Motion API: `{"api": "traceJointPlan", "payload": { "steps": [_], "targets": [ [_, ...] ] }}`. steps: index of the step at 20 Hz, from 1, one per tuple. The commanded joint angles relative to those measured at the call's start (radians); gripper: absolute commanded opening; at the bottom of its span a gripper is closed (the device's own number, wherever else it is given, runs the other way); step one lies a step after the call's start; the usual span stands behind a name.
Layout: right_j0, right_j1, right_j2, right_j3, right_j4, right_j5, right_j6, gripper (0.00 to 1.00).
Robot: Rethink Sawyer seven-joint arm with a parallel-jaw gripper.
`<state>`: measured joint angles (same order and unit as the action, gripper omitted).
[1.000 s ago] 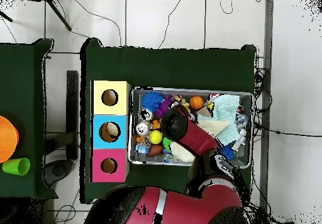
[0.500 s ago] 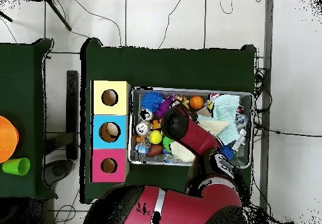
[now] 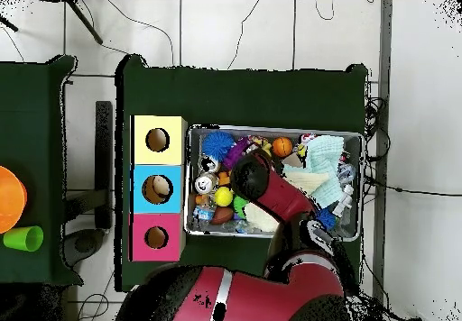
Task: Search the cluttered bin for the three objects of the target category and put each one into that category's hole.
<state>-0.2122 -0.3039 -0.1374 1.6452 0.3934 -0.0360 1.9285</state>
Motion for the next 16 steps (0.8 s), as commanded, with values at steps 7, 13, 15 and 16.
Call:
{"api": "traceJointPlan", "payload": {
  "steps": [7, 13, 15, 16],
  "targets": [
    [0.091, 0.157, -0.04, -0.107, 0.115, 0.29, 0.188, 0.0],
    [0.098, 0.159, -0.071, -0.141, 0.114, 0.377, 0.189, 0.0],
    [0.093, 0.156, -0.072, -0.148, 0.108, 0.401, 0.183, 0.0],
    [0.088, 0.153, -0.069, -0.148, 0.105, 0.406, 0.18, 0.0]
  ]
}}
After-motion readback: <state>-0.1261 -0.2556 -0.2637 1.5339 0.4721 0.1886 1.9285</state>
